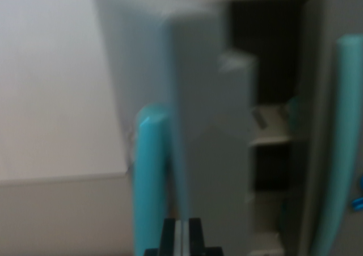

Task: Close fridge door

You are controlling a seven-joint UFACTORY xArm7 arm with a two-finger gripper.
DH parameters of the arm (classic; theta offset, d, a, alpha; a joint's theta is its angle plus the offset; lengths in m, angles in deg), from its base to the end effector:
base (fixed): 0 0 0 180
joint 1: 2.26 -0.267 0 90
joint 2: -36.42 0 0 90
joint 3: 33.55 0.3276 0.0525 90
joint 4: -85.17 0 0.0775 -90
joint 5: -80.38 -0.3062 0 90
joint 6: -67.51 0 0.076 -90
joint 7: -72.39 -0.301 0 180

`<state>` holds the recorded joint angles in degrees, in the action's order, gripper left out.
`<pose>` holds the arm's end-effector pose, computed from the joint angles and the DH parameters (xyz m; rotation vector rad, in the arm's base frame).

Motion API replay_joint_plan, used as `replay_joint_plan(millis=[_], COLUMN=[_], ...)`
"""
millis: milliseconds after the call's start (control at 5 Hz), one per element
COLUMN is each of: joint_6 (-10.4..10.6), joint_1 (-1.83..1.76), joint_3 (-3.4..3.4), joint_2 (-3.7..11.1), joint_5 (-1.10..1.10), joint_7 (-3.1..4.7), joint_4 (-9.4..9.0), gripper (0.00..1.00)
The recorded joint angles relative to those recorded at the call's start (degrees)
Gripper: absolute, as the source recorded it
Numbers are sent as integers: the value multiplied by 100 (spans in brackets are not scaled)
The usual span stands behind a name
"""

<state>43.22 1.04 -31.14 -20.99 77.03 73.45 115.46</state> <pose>0.3648 -0.0018 0.4858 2.6643 -0.0440 1.6455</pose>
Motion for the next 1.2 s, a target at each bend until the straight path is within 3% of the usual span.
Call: replay_joint_plan(millis=[200, 400, 600, 800, 1000, 1200], joint_6=[0, 0, 0, 0, 0, 0], joint_1=[0, 0, 0, 0, 0, 0], joint_3=[0, 217, 217, 380, 380, 503], joint_2=[0, 205, 205, 397, 397, 584], joint_5=[0, 0, 0, 0, 0, 0], joint_7=[0, 0, 0, 0, 0, 0], joint_4=[0, 0, 0, 1, 1, 30], gripper=[100, 100, 100, 100, 100, 100])
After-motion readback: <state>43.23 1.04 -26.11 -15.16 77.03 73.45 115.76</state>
